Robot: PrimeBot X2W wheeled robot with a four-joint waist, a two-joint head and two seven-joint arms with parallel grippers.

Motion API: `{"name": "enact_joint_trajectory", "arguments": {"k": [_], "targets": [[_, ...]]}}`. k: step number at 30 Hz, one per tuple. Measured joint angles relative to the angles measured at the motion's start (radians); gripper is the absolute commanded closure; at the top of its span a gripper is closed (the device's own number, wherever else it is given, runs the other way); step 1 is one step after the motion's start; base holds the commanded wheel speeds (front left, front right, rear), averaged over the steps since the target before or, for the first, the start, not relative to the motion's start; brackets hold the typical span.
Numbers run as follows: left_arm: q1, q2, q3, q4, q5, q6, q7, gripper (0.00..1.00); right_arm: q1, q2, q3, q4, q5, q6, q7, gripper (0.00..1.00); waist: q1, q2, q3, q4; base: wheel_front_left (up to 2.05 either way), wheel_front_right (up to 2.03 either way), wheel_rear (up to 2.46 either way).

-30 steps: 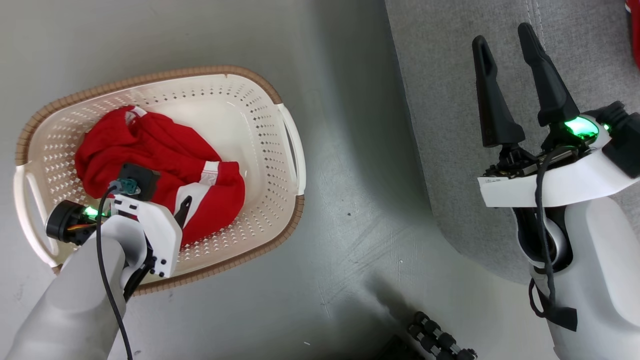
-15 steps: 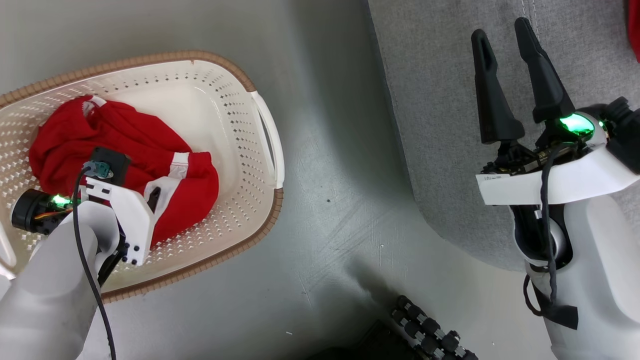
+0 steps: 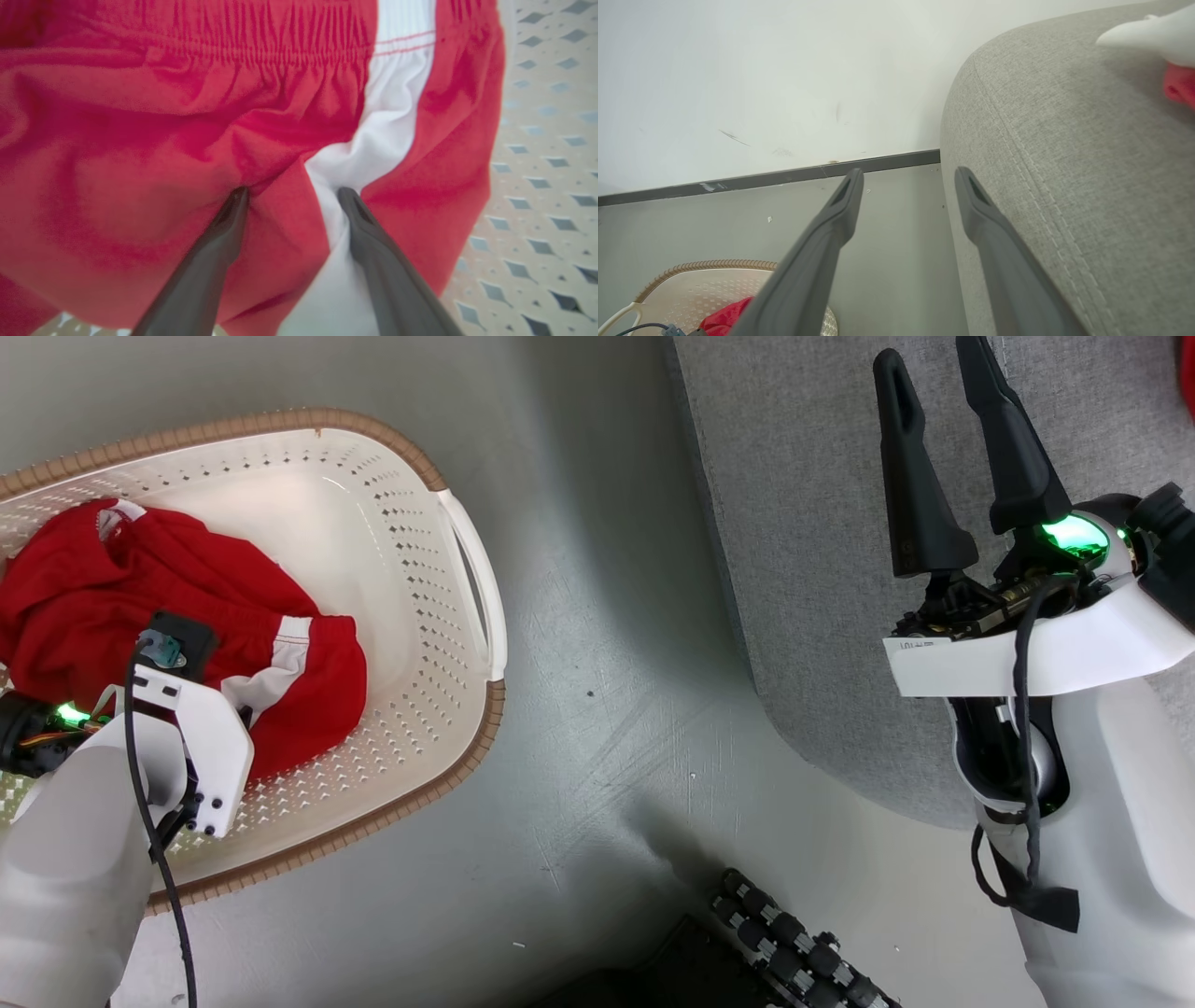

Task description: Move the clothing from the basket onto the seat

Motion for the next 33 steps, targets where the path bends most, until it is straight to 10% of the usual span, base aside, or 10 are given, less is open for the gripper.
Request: {"name": "enact_joint_trajectory", "arguments": {"k": [3,5,6,33], "targets": [[-0.002,0.0,-0.008,0.0,0.0,0.0,0.0,0.07,0.0,0.0,0.001,0.0,0.006,0.0,0.0,0.0,-0.0001,0.0,0.006,-0.004,0.0,0.0,0.0],[-0.007,0.0,-0.014,0.0,0.0,0.0,-0.001,0.95,0.0,0.0,0.001,0.001,0.008,0.0,0.0,0.0,-0.0001,0.0,0.008,-0.005,0.0,0.0,0.0],[-0.01,0.0,-0.016,0.0,0.0,0.0,-0.002,1.0,0.0,0.0,0.001,0.001,0.008,0.0,0.0,0.0,-0.0001,0.0,0.008,-0.005,0.0,0.0,0.0],[-0.03,-0.031,-0.079,-0.067,-0.083,0.0,-0.1,1.0,-0.058,0.0,-0.011,0.013,0.008,0.0,0.0,0.0,0.0,0.0,-0.04,0.017,0.0,0.0,0.0]]}}
